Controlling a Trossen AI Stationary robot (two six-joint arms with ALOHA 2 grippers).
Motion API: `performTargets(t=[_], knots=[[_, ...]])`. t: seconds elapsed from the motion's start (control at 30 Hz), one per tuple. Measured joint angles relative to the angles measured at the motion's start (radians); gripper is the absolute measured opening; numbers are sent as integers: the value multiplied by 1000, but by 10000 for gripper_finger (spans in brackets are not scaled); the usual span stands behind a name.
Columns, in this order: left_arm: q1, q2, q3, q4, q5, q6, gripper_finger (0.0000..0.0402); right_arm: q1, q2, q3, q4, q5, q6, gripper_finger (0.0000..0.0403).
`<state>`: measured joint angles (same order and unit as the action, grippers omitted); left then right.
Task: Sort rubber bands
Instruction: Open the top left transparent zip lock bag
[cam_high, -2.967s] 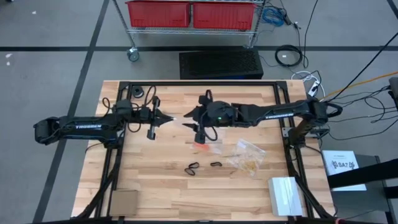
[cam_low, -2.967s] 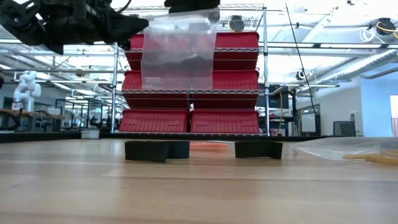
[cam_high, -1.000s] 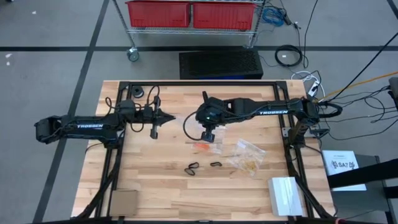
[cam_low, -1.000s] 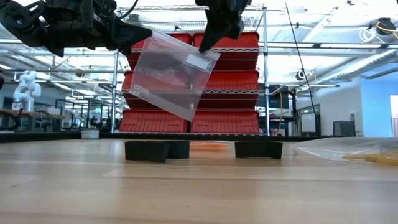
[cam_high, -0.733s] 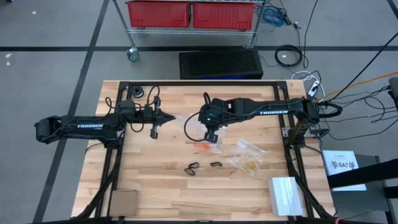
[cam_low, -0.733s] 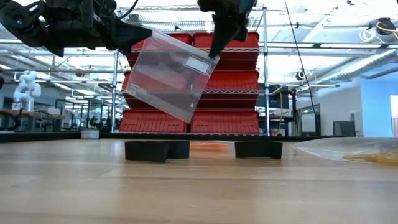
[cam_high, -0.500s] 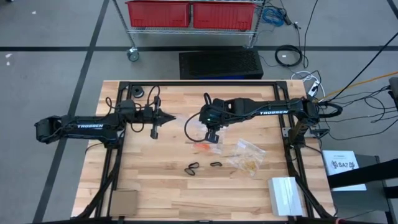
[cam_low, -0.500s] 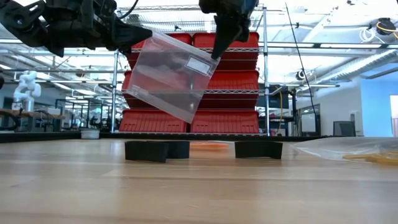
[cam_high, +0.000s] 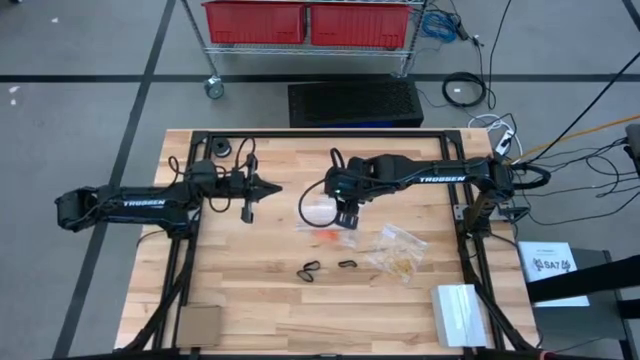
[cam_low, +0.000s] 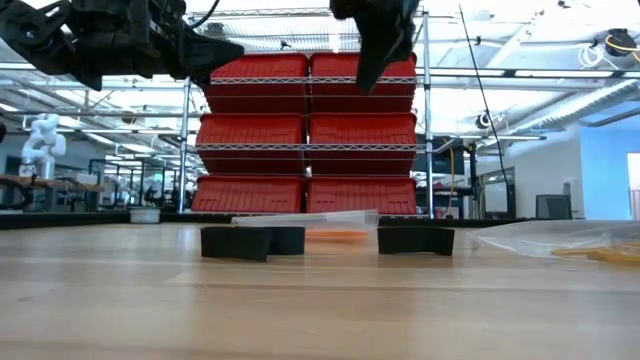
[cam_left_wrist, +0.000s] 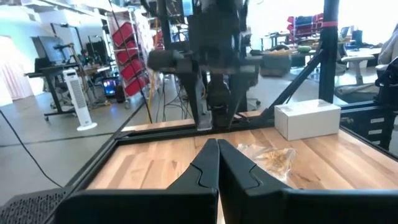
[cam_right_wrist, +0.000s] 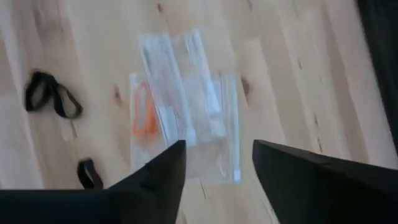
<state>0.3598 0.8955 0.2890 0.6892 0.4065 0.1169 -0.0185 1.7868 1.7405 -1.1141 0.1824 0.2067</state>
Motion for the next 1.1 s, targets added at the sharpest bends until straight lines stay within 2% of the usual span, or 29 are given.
performTargets(t=[0.2,0.37,0.5,0.77,0.9,1.1], knots=[[0,1,0,-45,0,3,0,9,-1,22,14,-35,1,211],[0,1,0,-53,-2,3,3,9,2,-115,147,-75,-5,212],[0,1,0,-61,-2,2,7,-39,2,-265,274,-88,-5,213],[0,2,0,-104,-20,3,9,-136,2,-533,634,-181,-32,213],[1,2,0,-106,-28,3,10,-107,3,-594,736,-262,-27,212],[1,2,0,-105,-52,3,10,-52,48,-624,830,-253,-7,198]])
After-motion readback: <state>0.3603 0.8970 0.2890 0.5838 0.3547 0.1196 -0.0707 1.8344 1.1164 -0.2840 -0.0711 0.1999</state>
